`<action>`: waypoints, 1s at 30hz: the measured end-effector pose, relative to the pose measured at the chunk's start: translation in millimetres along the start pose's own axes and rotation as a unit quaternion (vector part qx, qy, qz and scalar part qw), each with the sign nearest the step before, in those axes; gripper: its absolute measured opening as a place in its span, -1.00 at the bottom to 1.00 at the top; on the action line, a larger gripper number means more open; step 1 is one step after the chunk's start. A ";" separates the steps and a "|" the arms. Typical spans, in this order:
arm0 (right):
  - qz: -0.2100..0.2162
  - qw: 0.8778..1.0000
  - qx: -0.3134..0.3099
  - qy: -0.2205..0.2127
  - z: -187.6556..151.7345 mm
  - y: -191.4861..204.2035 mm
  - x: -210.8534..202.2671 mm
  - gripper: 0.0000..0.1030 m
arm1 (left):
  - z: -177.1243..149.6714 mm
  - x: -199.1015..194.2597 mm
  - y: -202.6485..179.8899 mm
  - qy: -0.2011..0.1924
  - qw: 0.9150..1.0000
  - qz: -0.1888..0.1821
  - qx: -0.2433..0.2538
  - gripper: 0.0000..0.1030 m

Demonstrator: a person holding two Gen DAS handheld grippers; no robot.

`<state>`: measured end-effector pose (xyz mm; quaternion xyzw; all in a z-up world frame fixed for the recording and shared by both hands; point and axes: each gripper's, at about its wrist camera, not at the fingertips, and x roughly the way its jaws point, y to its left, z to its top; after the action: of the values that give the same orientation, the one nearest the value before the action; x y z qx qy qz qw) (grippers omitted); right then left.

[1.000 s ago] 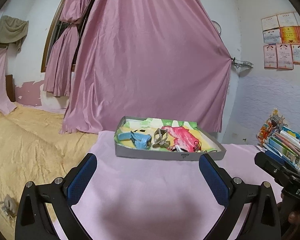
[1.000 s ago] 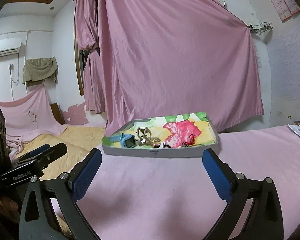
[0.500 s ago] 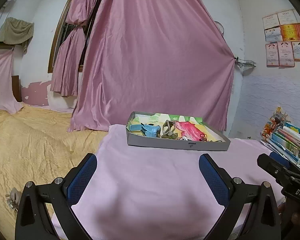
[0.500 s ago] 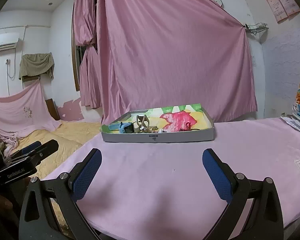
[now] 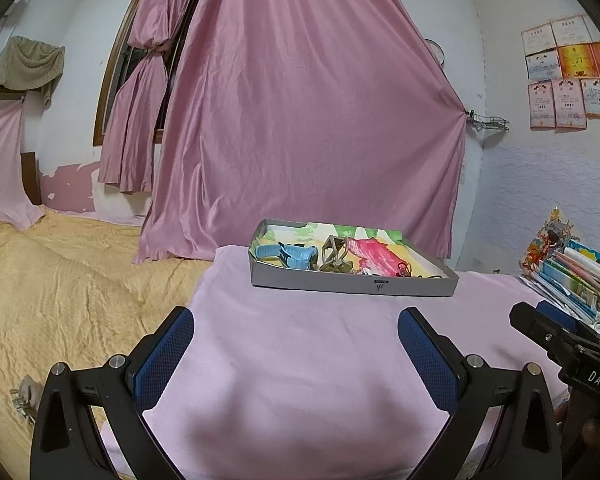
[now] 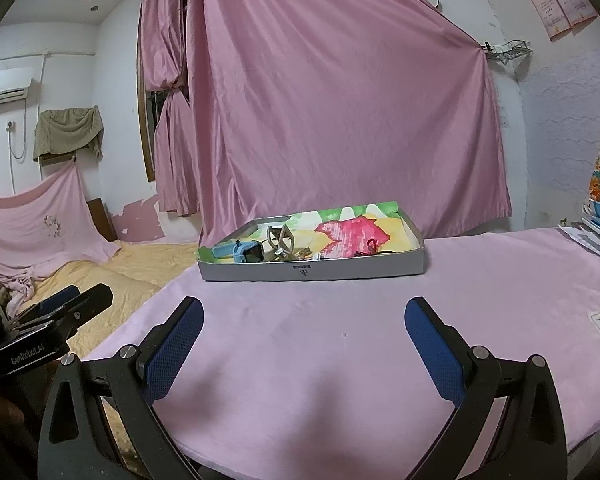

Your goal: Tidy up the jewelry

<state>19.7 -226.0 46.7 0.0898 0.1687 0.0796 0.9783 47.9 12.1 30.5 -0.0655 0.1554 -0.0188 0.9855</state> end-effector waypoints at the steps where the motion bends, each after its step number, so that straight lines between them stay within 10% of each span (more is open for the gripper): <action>1: 0.000 1.000 0.000 0.000 0.2 0.4 -0.1 0.92 | -0.2 -0.1 0.1 0.001 1.000 0.000 0.000 0.99; 30: -0.007 1.000 0.004 0.006 -0.7 -0.8 0.3 0.92 | -4.2 7.8 2.0 0.009 1.000 -0.001 -0.001 0.99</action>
<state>19.9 -226.5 45.8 0.0923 0.1752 0.0725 0.9775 54.1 13.1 23.9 -0.0662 0.1644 -0.0201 0.9840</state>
